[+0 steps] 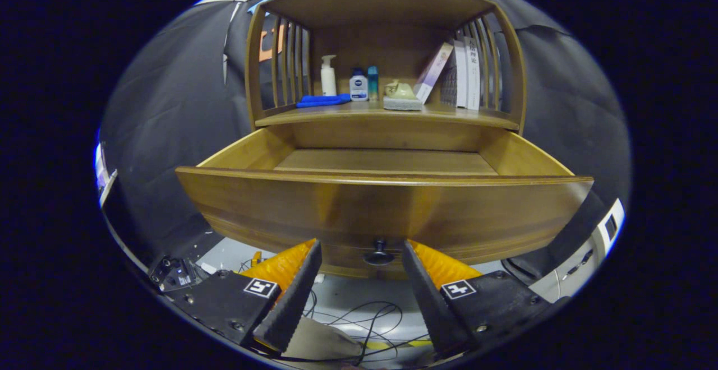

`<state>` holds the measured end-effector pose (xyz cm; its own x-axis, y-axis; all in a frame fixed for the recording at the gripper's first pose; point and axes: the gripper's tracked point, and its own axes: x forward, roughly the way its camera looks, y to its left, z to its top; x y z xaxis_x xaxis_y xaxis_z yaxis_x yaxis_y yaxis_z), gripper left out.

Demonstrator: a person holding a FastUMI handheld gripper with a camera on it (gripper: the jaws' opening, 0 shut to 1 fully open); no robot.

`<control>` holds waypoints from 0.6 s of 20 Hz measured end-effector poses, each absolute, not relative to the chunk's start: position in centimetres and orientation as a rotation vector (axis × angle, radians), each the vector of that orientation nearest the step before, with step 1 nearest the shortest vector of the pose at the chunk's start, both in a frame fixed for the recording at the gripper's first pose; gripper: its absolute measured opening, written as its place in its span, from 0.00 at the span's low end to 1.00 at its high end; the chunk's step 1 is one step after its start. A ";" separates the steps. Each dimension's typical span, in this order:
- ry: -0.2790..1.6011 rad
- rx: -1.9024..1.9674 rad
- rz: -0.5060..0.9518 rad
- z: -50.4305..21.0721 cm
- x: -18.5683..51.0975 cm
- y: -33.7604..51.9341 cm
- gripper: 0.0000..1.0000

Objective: Pull open the drawer, take out the items inside it, and place them on the countertop above the cabinet.

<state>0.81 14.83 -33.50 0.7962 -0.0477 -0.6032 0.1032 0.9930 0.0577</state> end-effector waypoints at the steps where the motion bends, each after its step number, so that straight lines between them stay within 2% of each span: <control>1: 0.644 0.099 -0.089 -33.5 1.1 14.6 0.92; 12: 0.631 0.084 -0.141 -33.6 5.2 13.3 0.90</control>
